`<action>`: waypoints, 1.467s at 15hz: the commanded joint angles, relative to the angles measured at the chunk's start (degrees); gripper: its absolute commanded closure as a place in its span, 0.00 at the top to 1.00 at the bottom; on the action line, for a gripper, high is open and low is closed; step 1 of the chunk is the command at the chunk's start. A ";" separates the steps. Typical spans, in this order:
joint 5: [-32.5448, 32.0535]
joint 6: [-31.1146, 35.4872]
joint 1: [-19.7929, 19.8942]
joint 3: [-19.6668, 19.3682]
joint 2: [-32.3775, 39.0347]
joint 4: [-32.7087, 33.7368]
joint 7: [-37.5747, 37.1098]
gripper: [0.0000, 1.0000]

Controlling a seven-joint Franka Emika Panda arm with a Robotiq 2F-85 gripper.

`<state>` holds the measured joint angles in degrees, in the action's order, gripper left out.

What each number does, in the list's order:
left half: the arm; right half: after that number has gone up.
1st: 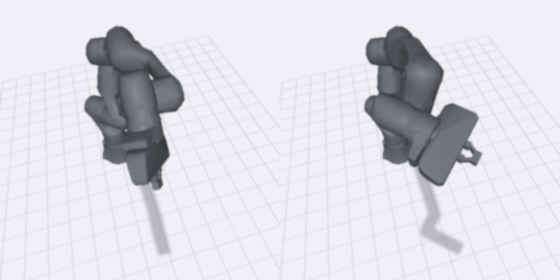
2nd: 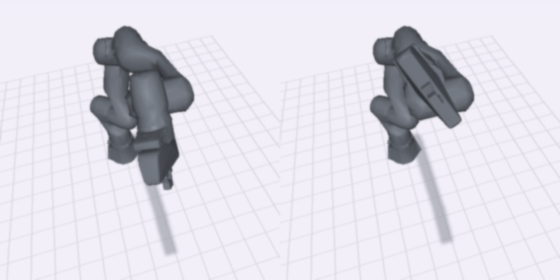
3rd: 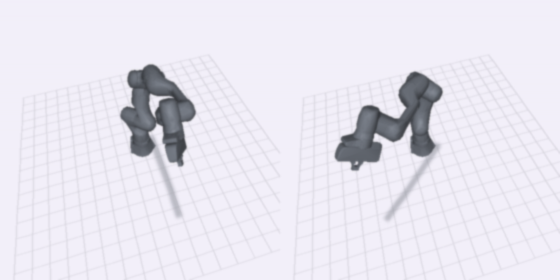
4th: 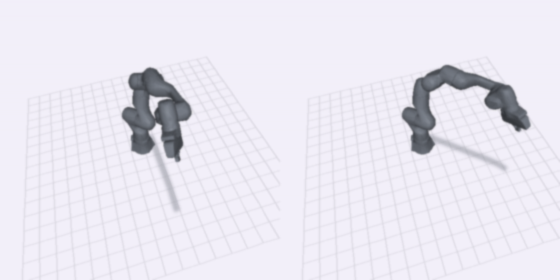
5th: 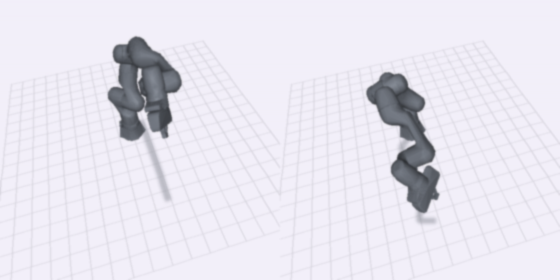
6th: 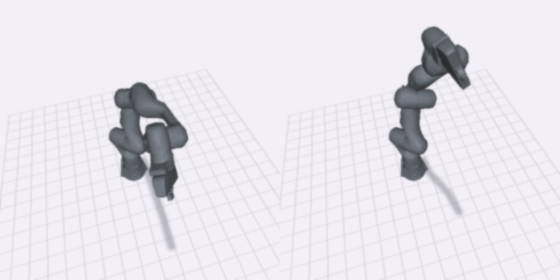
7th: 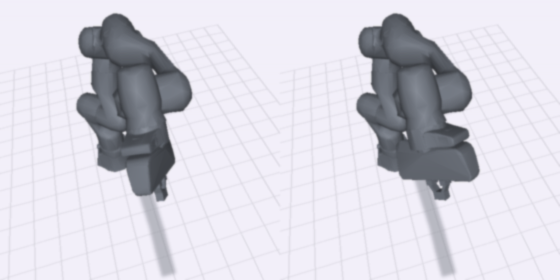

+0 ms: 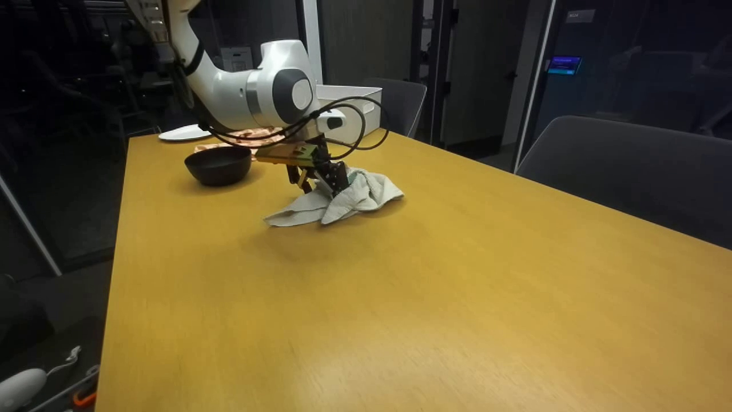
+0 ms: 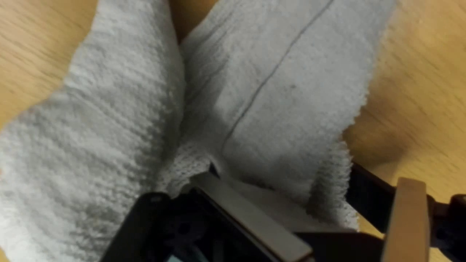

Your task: Take the toy blocks off of the kitchen towel by picking it up

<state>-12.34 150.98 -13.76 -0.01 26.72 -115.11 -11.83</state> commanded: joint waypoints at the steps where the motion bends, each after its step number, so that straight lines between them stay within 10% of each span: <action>1: -2.23 0.27 -2.18 -1.38 -0.71 -0.46 -2.69 0.52; 8: -18.27 -0.92 -8.78 -10.70 -4.50 -0.80 -17.76 0.13; 22: -40.08 -12.27 -1.79 -6.48 -20.94 -4.03 -42.32 0.19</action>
<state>-50.08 141.93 -18.68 -10.37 10.85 -116.34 -50.98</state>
